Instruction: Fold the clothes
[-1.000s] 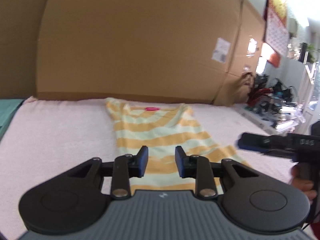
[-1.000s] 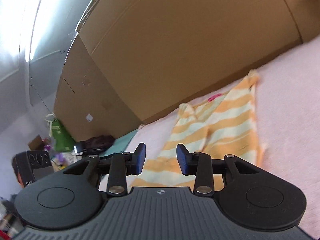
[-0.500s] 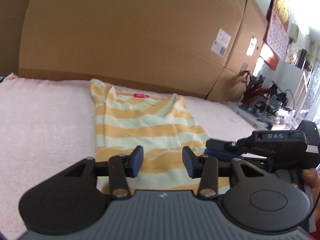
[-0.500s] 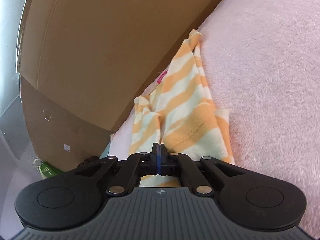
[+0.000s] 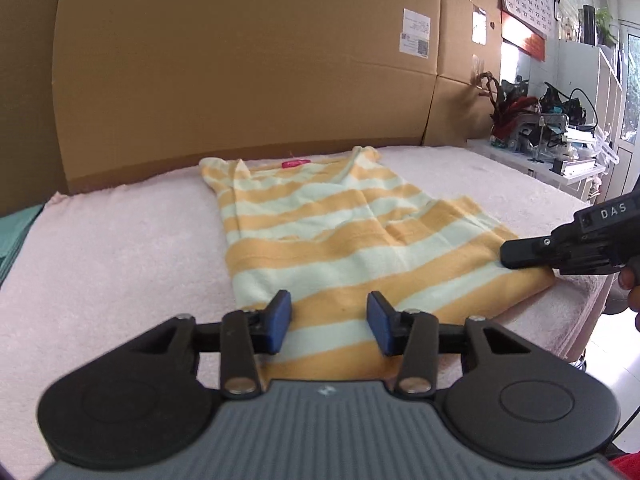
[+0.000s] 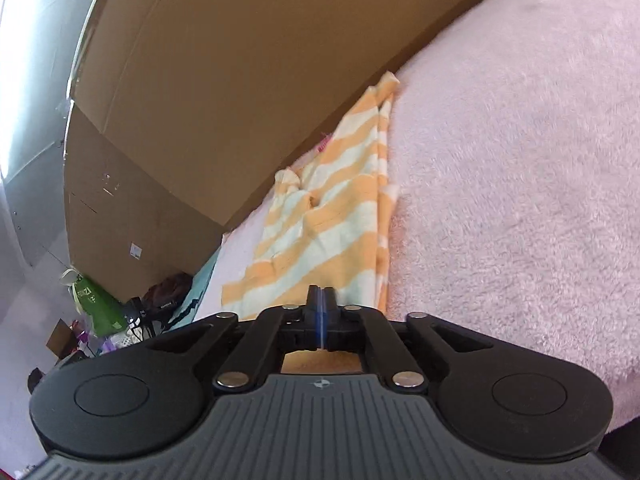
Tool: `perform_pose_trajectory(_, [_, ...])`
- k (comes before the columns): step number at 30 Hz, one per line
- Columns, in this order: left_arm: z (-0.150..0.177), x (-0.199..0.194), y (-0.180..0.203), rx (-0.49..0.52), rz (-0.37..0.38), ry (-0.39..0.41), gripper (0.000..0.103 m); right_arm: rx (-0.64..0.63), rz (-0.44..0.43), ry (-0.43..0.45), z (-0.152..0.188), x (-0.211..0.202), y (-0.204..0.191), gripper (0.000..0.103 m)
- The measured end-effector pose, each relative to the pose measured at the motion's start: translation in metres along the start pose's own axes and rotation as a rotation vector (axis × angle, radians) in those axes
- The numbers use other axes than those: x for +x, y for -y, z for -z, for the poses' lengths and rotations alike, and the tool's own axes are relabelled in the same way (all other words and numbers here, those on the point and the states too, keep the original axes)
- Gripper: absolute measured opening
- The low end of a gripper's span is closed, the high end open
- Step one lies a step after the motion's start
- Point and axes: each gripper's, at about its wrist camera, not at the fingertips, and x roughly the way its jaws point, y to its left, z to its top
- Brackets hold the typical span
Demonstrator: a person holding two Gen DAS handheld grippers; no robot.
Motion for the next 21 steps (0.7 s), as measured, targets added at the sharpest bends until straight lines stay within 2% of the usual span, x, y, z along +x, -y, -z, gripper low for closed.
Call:
perform_pose_trajectory(1, [-0.002,-0.005,0.003,0.01,-0.004,0.019,0.043,-0.032,-0.012,0.022,0.001,-0.002,-0.008,0.01])
perform_pose_trajectory(2, [-0.002,-0.008,0.008,0.002,0.024,0.044,0.044,-0.068,-0.036,0.032,0.006,0.002,-0.018,0.01])
perform_pose_trajectory(4, [-0.002,-0.013,0.016,-0.019,0.089,0.096,0.057,-0.146,-0.068,0.053,0.017,0.011,-0.039,0.011])
perform_pose_trajectory(6, [0.006,-0.007,0.028,0.003,0.069,0.097,0.057,-0.266,0.035,0.084,0.034,0.023,-0.055,0.011])
perform_pose_trajectory(7, [0.011,-0.003,0.031,0.011,0.037,0.096,0.055,-0.337,0.081,0.091,0.043,0.028,-0.059,0.011])
perform_pose_trajectory(10, [0.028,0.003,0.03,-0.025,-0.026,0.114,0.054,-0.546,0.212,0.115,0.069,0.044,-0.07,0.013])
perform_pose_trajectory(12, [0.035,0.004,0.037,0.038,-0.081,0.134,0.054,-0.642,0.249,0.143,0.078,0.044,-0.072,0.011])
perform_pose_trajectory(13, [0.034,0.003,0.038,0.049,-0.088,0.129,0.053,-0.631,0.258,0.133,0.073,0.043,-0.069,0.011])
perform_pose_trajectory(14, [0.032,0.001,0.038,0.057,-0.092,0.122,0.049,-0.619,0.266,0.124,0.068,0.042,-0.066,0.006])
perform_pose_trajectory(15, [0.026,0.0,0.034,0.037,-0.083,0.095,0.038,-0.598,0.275,0.11,0.061,0.04,-0.063,0.0])
perform_pose_trajectory(16, [0.019,-0.002,0.029,0.013,-0.073,0.065,0.021,-0.545,0.28,0.073,0.05,0.038,-0.06,0.0])
perform_pose_trajectory(17, [0.012,-0.003,0.025,-0.011,-0.063,0.035,0.016,-0.489,0.278,0.026,0.039,0.036,-0.058,0.0])
perform_pose_trajectory(18, [0.005,-0.005,0.021,-0.035,-0.052,0.005,0.007,-0.44,0.278,-0.019,0.029,0.035,-0.057,0.0])
perform_pose_trajectory(21, [0.0,-0.001,0.016,-0.082,-0.057,-0.07,0.007,-0.39,0.305,-0.109,0.011,0.044,-0.06,0.0])
